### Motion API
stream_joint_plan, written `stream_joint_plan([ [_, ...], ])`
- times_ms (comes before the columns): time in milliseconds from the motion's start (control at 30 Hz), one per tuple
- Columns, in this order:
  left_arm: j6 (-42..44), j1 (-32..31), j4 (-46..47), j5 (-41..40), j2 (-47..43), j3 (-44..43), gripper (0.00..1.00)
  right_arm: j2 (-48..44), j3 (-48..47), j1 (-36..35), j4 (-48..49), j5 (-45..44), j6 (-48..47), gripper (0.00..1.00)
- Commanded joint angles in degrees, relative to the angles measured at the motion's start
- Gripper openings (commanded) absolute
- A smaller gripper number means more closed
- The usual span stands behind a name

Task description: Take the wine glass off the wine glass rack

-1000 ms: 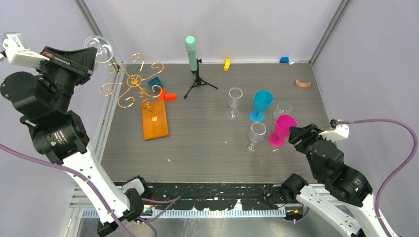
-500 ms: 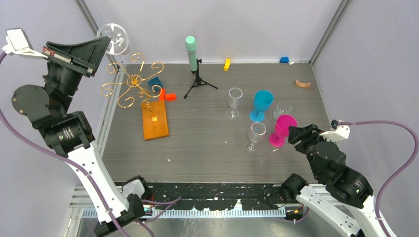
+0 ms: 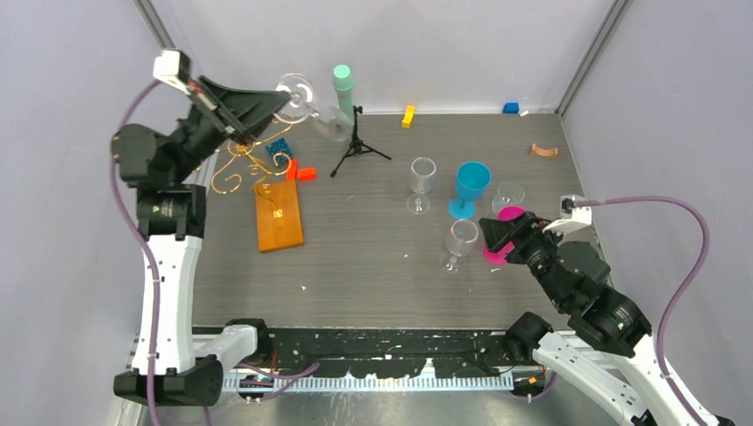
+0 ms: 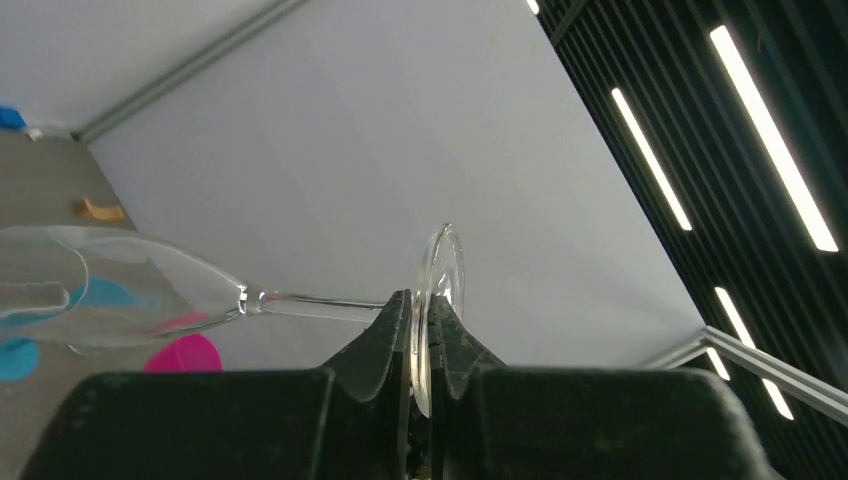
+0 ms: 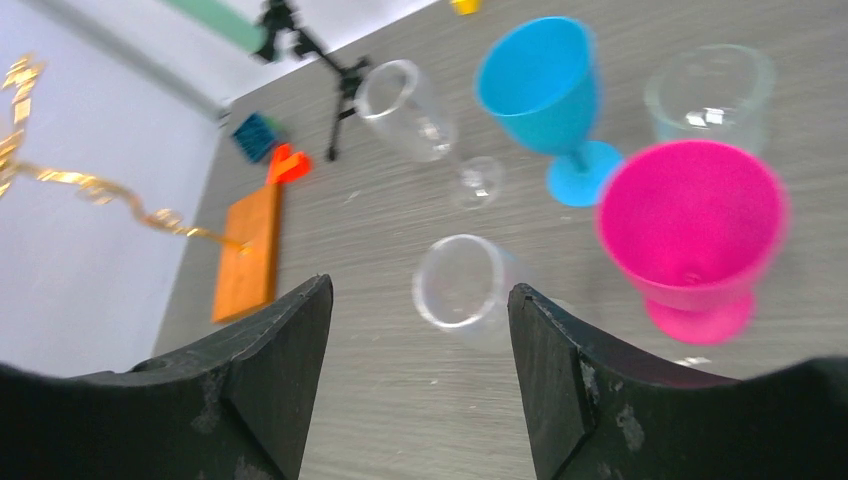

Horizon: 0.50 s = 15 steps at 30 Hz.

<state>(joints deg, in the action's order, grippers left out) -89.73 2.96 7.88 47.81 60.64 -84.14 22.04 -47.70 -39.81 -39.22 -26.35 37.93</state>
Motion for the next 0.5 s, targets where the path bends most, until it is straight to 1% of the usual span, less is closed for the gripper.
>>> stream_joint_plan([
  [0,3.6,-10.2,-0.3,-3.9,0.6,3.5,0.00,2.0,0.4,-0.3,15.9,18.1,-6.1,0.72],
  [33,4.2,-12.8,-0.7,-5.0,0.8,5.0,0.00,2.8,0.3,-0.3,19.5,20.4,-7.4,0.72],
  [67,4.6,-15.2,-0.8,-6.1,1.0,6.4,0.00,3.4,0.0,-0.3,21.2,25.4,-8.0,0.72],
  [100,4.7,-17.5,-0.8,-6.8,1.3,7.6,0.00,4.5,-0.4,-0.3,24.1,27.5,-8.8,0.72],
  [133,4.6,-20.0,-0.3,-7.4,1.8,8.9,0.00,5.1,-1.4,-0.3,25.0,30.6,-9.1,0.73],
  [233,2.8,-26.2,3.4,-7.5,3.8,12.0,0.00,8.2,-3.2,-0.3,29.7,35.4,-10.0,0.73],
  [333,2.9,-31.7,4.1,-7.3,5.9,13.5,0.00,10.2,-4.1,-0.3,34.1,40.3,-11.0,0.73],
  [400,3.4,-34.2,4.2,-7.7,6.4,14.4,0.00,11.8,-4.3,-0.2,37.2,42.5,-12.8,0.73],
  [467,4.0,-36.0,3.4,-8.6,6.1,15.4,0.00,13.6,-4.9,-0.3,38.3,44.7,-14.7,0.73],
])
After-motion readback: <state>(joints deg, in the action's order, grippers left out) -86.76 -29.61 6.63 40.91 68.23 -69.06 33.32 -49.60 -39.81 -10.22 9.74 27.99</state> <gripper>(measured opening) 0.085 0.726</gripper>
